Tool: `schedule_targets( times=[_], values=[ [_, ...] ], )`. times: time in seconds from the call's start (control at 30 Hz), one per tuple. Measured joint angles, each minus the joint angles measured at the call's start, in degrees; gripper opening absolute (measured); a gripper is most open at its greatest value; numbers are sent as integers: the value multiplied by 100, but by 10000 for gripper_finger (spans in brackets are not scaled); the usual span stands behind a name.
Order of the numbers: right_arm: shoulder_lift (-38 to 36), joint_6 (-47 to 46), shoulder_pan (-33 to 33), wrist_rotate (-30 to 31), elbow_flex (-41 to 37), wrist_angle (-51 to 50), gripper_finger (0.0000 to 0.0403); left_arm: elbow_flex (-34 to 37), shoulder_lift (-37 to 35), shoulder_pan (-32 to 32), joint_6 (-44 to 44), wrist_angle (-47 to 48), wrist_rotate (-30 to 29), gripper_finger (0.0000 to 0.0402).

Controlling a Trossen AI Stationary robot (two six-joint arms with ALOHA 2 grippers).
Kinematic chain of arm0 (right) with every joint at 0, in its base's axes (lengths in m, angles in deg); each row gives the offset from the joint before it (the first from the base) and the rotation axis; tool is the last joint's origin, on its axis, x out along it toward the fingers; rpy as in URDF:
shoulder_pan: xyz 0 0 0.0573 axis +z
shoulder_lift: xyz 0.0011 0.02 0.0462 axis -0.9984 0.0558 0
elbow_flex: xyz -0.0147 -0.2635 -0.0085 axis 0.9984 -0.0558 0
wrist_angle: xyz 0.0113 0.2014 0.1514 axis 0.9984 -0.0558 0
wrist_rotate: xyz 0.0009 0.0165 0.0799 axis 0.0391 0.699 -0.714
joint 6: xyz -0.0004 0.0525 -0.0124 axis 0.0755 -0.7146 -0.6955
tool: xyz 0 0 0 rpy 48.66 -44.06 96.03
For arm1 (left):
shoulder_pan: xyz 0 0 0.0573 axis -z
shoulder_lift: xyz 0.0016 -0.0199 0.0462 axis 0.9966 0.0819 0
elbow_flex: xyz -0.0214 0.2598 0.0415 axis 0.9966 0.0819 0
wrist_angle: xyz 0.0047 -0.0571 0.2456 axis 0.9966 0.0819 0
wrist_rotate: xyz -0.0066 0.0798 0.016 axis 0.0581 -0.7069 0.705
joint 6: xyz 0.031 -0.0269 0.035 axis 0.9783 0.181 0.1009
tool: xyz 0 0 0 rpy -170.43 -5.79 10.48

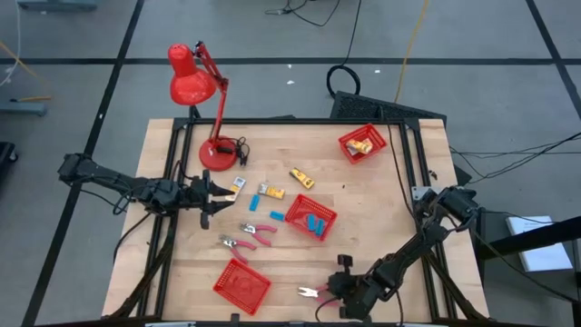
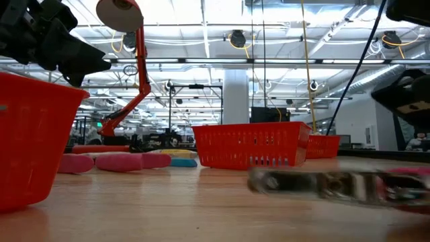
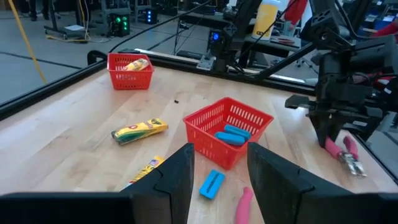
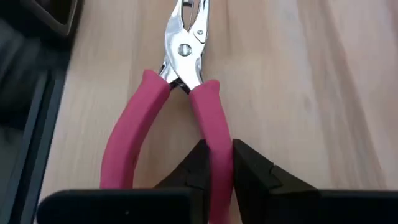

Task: Pick & Place School Supplies
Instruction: Put the pink hole puncher into the bottom red bin

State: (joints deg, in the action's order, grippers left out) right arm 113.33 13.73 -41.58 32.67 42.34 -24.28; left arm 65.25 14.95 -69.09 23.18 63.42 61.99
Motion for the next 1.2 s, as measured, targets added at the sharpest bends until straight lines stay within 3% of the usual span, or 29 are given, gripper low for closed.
schedule_targets(
  times=[0.27, 0.53, 0.73, 1.0, 1.2],
  values=[
    [-82, 638, 18, 707, 1, 592, 32, 0, 3, 0, 191, -339, 186, 152],
    [-597, 1476, -25, 1500, 4, 669, 32, -2, 574, 108, 747, -2048, 830, 152],
    [-889, 2366, -240, 1905, 8, 829, 32, -4, 1677, 271, 848, -2953, 1194, 152],
    [-901, 3414, -989, 1746, 12, 1240, 32, -32, 3743, 471, 1028, -5276, 1486, 152],
    [-903, 4113, -1427, 1718, 12, 1767, 32, -633, 4880, 565, 1059, -5588, 1540, 152]
  ],
)
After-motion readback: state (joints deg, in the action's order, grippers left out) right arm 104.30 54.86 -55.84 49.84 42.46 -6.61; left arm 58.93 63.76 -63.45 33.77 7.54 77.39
